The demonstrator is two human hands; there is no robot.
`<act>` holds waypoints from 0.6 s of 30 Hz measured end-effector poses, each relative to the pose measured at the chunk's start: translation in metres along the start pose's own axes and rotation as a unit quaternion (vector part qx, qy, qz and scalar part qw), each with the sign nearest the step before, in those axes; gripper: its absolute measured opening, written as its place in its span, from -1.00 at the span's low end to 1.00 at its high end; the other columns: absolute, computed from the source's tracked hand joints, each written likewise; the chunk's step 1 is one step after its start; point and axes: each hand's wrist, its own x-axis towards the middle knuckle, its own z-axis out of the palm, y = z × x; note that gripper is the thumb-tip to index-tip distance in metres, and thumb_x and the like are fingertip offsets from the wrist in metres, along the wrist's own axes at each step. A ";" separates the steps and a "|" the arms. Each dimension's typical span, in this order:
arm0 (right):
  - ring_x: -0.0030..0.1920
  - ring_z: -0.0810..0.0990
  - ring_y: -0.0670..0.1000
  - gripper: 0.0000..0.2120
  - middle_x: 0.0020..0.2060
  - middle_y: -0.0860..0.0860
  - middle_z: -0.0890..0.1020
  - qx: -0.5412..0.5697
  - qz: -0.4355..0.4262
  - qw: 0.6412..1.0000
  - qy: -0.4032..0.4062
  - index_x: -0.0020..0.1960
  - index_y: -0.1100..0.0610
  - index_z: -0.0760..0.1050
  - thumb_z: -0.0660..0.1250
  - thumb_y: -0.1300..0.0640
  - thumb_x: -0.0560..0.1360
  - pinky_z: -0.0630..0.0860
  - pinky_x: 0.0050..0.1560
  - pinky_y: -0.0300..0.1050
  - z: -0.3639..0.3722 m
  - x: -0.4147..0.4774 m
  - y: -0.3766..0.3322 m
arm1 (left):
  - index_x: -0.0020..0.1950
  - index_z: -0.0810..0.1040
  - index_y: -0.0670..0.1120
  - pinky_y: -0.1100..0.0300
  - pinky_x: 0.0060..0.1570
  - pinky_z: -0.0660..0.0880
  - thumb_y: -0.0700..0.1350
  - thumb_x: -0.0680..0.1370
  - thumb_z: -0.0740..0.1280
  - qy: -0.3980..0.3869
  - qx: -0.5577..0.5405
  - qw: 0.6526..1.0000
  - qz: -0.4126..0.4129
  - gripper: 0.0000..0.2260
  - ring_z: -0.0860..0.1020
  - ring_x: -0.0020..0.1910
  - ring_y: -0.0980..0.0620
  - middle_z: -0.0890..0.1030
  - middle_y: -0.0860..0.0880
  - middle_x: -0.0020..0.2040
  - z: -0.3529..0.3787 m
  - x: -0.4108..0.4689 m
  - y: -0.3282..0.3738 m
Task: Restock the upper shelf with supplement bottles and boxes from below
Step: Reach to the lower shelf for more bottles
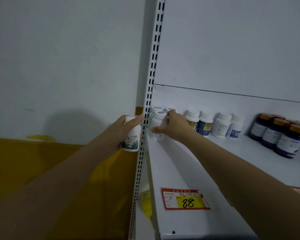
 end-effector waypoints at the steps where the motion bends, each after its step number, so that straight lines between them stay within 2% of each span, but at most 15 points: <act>1: 0.01 0.50 0.02 -0.38 0.13 0.09 0.55 -0.006 0.005 1.000 -0.007 0.28 0.22 0.36 0.48 -0.04 0.37 0.46 -0.04 -0.16 -0.003 -0.005 0.001 | 0.07 0.42 -0.04 0.07 -0.18 0.56 0.07 0.48 0.36 -0.005 0.000 1.000 0.001 -0.73 0.60 -0.24 -0.03 0.59 -0.11 -0.17 0.001 0.000 0.003; 4: -0.03 0.52 0.05 -0.43 0.06 0.11 0.56 -0.073 0.030 0.996 -0.039 0.24 0.24 0.41 0.44 -0.09 0.40 0.47 -0.08 -0.15 -0.019 -0.023 0.011 | 0.13 0.42 -0.12 0.19 -0.31 0.58 -0.13 0.51 0.36 -0.035 0.011 0.999 0.013 -0.76 0.61 -0.27 0.01 0.59 -0.10 -0.16 0.012 0.000 0.011; 6: -0.07 0.52 0.05 -0.46 -0.03 0.09 0.55 -0.127 0.042 0.989 -0.066 0.21 0.26 0.47 0.41 -0.12 0.42 0.45 -0.17 -0.19 -0.034 -0.036 0.025 | 0.06 0.46 -0.13 0.23 -0.35 0.59 -0.27 0.50 0.33 -0.054 0.008 0.998 0.025 -0.84 0.64 -0.33 0.06 0.63 -0.08 -0.22 0.027 0.000 0.017; 7: -0.05 0.52 0.06 -0.45 -0.01 0.09 0.56 -0.150 0.049 0.984 -0.080 0.22 0.25 0.47 0.38 -0.14 0.43 0.47 -0.14 -0.19 -0.043 -0.042 0.034 | 0.04 0.48 -0.12 0.22 -0.33 0.60 -0.31 0.49 0.33 -0.060 0.010 0.998 0.025 -0.82 0.64 -0.34 0.06 0.64 -0.09 -0.21 0.036 -0.001 0.020; 10: 0.22 0.50 0.10 -0.43 0.25 0.11 0.52 -0.192 0.072 0.973 -0.105 0.33 0.18 0.42 0.33 -0.16 0.47 0.44 0.20 -0.09 -0.072 -0.067 0.062 | 0.09 0.47 -0.09 0.09 -0.16 0.56 -0.32 0.45 0.37 -0.082 0.016 0.996 0.013 -0.73 0.62 -0.19 -0.04 0.62 -0.17 -0.06 0.073 -0.002 0.029; 13: 0.32 0.43 0.10 -0.41 0.36 0.09 0.44 -0.209 0.092 0.968 -0.106 0.41 0.14 0.34 0.28 -0.16 0.50 0.37 0.25 -0.10 -0.107 -0.099 0.091 | 0.09 0.45 -0.08 0.11 -0.15 0.53 -0.30 0.46 0.37 -0.123 0.022 0.992 0.023 -0.74 0.60 -0.15 -0.02 0.62 -0.13 -0.07 0.124 -0.010 0.039; 15: 0.34 0.41 0.10 -0.41 0.37 0.10 0.43 -0.223 0.100 0.965 -0.098 0.42 0.14 0.33 0.25 -0.17 0.52 0.36 0.28 -0.08 -0.131 -0.121 0.116 | 0.09 0.45 -0.09 0.09 -0.12 0.53 -0.29 0.46 0.37 -0.144 0.037 0.988 0.033 -0.74 0.61 -0.13 -0.04 0.62 -0.13 -0.07 0.162 -0.016 0.044; 18: 0.31 0.43 0.12 -0.41 0.35 0.10 0.45 -0.223 0.114 0.965 -0.078 0.41 0.15 0.33 0.25 -0.18 0.52 0.38 0.26 -0.07 -0.168 -0.157 0.159 | -0.02 0.46 -0.07 0.09 -0.12 0.51 -0.31 0.44 0.39 -0.154 0.056 0.985 0.044 -0.78 0.59 -0.14 -0.05 0.61 -0.13 -0.11 0.223 -0.023 0.048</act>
